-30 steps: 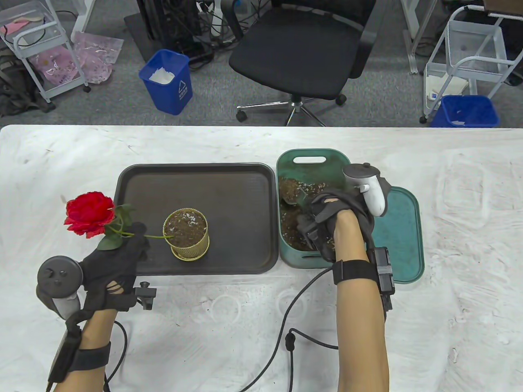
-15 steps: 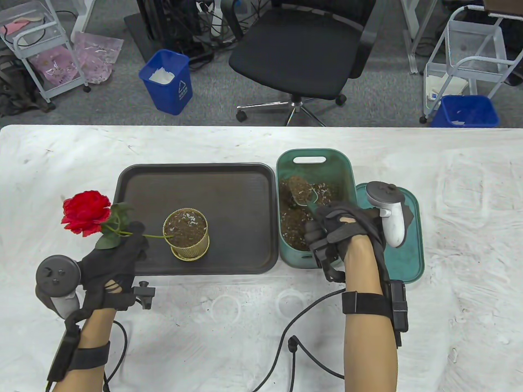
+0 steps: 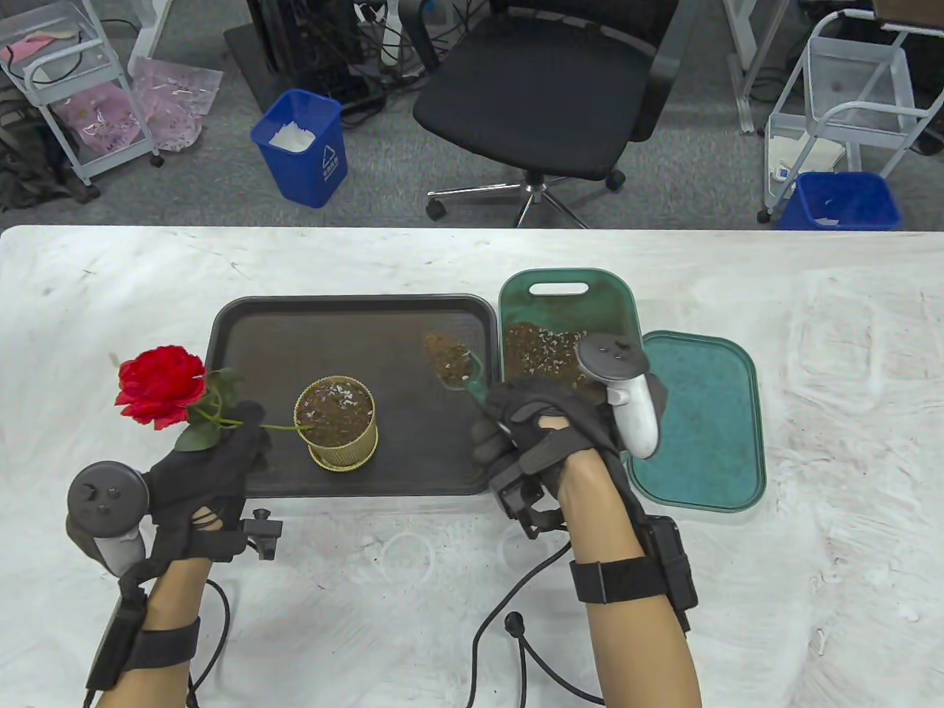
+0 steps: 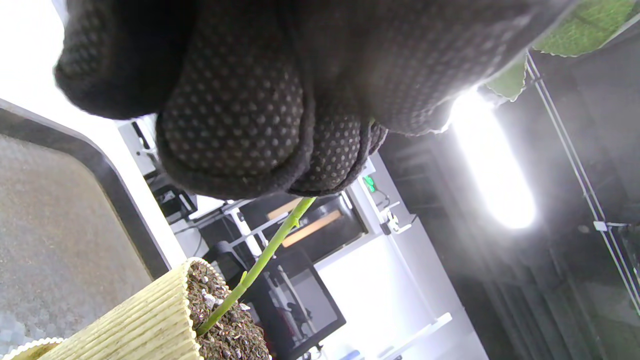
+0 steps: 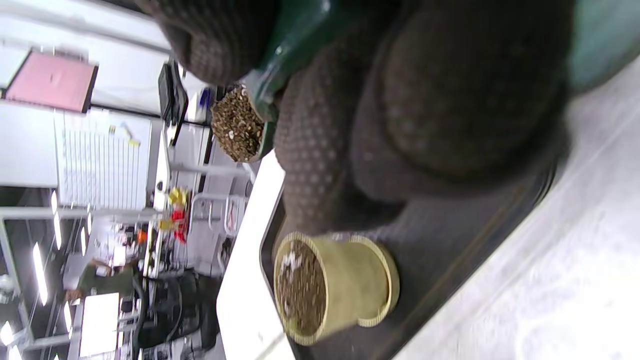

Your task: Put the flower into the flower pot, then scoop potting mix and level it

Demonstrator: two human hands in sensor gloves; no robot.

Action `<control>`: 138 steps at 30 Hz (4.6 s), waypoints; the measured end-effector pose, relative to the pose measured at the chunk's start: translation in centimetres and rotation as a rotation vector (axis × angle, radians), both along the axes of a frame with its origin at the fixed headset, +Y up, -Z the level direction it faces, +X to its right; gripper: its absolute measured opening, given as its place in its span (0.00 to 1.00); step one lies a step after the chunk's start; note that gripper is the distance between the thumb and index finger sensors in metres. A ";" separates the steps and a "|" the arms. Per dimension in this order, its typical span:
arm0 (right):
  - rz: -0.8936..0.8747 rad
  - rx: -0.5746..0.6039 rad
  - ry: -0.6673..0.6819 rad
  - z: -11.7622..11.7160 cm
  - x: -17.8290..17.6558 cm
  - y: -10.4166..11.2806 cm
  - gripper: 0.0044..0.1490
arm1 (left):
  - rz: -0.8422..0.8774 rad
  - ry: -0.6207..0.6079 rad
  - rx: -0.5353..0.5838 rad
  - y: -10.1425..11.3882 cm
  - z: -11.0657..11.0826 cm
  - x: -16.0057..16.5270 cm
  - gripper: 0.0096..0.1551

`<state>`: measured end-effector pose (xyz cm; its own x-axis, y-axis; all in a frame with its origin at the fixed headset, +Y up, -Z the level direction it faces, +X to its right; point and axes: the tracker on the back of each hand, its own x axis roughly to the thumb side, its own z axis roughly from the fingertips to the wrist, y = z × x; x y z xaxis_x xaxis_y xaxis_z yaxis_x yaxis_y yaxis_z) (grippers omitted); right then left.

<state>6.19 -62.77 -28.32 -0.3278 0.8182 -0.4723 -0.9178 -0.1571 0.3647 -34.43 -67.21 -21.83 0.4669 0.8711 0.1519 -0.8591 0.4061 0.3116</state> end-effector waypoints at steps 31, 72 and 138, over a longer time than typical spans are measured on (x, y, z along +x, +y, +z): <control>0.756 0.566 0.114 2.0 -12.8 -0.7 0.30 | 0.002 -0.004 0.001 -0.1 0.0 0.1 0.23; 1.147 1.083 0.196 5.7 -15.6 -0.8 0.33 | 0.005 -0.008 0.000 0.0 0.0 0.2 0.23; 0.742 -0.182 0.097 -5.0 8.4 -1.5 0.30 | -0.033 0.004 0.016 0.2 0.2 0.5 0.23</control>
